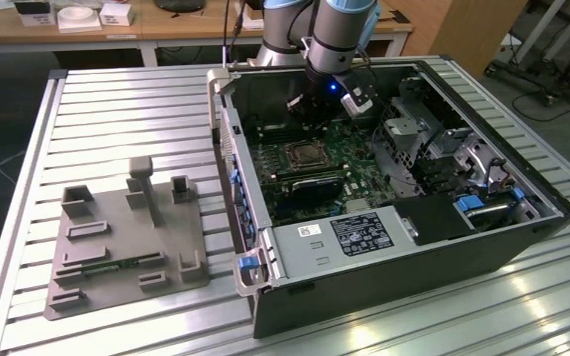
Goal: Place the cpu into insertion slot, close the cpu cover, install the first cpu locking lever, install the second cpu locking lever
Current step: 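Install the first cpu locking lever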
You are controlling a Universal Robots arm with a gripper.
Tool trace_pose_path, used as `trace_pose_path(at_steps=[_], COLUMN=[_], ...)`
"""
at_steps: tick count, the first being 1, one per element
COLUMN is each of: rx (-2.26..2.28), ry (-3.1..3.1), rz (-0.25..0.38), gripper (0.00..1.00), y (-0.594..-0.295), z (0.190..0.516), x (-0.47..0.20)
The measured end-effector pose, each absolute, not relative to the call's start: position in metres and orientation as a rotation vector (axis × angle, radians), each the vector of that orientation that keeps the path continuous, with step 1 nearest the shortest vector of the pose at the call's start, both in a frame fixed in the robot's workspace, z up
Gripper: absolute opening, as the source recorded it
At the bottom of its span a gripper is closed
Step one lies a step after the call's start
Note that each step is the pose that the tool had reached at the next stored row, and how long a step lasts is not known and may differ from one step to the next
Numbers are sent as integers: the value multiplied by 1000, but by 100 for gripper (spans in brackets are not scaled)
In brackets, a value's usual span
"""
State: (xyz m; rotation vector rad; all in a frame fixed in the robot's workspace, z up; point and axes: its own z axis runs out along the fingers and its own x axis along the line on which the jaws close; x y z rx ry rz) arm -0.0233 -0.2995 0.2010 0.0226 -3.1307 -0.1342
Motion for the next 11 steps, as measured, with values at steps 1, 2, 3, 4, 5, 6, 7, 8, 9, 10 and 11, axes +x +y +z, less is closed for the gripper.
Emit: trace_pose_path(at_steps=[1, 2, 3, 4, 5, 6, 7, 8, 9, 10, 11], rx=[23, 23, 23, 23, 23, 23, 23, 24, 24, 25, 25], ry=[-3131, -3131, -3131, -3131, -3131, -3131, -3131, -3132, -3133, -3137, -3140], rz=[-134, -134, -134, -134, -135, -135, -134, -134, -134, -134, -134], gripper=[11, 11, 11, 11, 11, 11, 11, 11, 11, 11, 11], y=[-299, -299, -299, -299, -299, -299, -299, -299, -299, -299, -299], z=[201, 201, 202, 202, 202, 202, 202, 202, 202, 202, 202], x=[-23, -23, -23, -23, -23, -23, -23, -23, -23, -23, -23])
